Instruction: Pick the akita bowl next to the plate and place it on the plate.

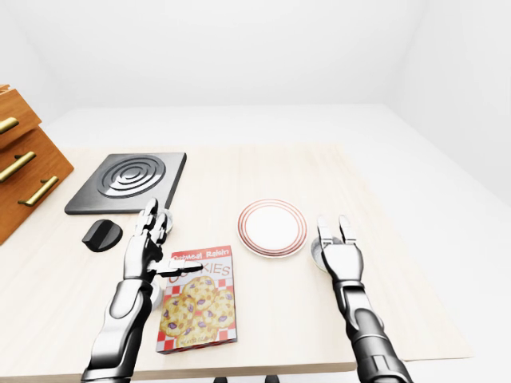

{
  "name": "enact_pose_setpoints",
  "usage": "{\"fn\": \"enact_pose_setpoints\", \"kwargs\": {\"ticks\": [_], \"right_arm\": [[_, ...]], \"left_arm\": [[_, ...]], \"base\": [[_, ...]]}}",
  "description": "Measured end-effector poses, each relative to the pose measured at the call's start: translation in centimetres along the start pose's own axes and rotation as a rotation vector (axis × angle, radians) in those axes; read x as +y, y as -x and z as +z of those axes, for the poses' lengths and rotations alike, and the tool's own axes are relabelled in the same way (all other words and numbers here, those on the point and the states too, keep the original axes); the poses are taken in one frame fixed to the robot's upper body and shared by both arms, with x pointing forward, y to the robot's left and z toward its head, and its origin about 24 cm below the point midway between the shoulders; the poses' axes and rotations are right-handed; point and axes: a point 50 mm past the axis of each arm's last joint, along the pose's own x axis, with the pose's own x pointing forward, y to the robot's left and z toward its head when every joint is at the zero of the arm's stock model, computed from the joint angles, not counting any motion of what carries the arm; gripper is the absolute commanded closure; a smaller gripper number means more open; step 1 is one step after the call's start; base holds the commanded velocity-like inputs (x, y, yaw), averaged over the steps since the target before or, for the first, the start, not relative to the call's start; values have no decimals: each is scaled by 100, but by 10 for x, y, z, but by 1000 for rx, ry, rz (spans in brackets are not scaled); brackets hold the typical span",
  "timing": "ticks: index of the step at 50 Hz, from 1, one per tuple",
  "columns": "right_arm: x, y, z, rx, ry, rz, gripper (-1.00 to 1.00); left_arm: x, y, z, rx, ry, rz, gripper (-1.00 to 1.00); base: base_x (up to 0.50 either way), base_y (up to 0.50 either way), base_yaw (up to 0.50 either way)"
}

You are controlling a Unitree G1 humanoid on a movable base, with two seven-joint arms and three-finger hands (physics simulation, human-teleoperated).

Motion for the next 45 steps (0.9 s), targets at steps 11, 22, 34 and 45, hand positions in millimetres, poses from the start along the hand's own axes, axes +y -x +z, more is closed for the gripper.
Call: {"fn": "enact_pose_setpoints", "kwargs": {"ticks": [11, 22, 34, 45], "right_arm": [[9, 7, 6, 1, -28, 29, 100], [-10, 15, 12, 16, -88, -88, 100], [-44, 19, 8, 21, -76, -254, 100], [-103, 31, -11, 93, -106, -488, 100]], "left_arm": [[0, 0, 0, 0, -1, 1, -100], [-1, 0, 0, -2, -9, -1, -100], [-1, 1, 0, -4, -14, -3, -100], [-1, 1, 1, -6, -14, 0, -100]], "base": [[0, 0, 0], [0, 0, 0], [0, 0, 0], [0, 0, 0]]}}
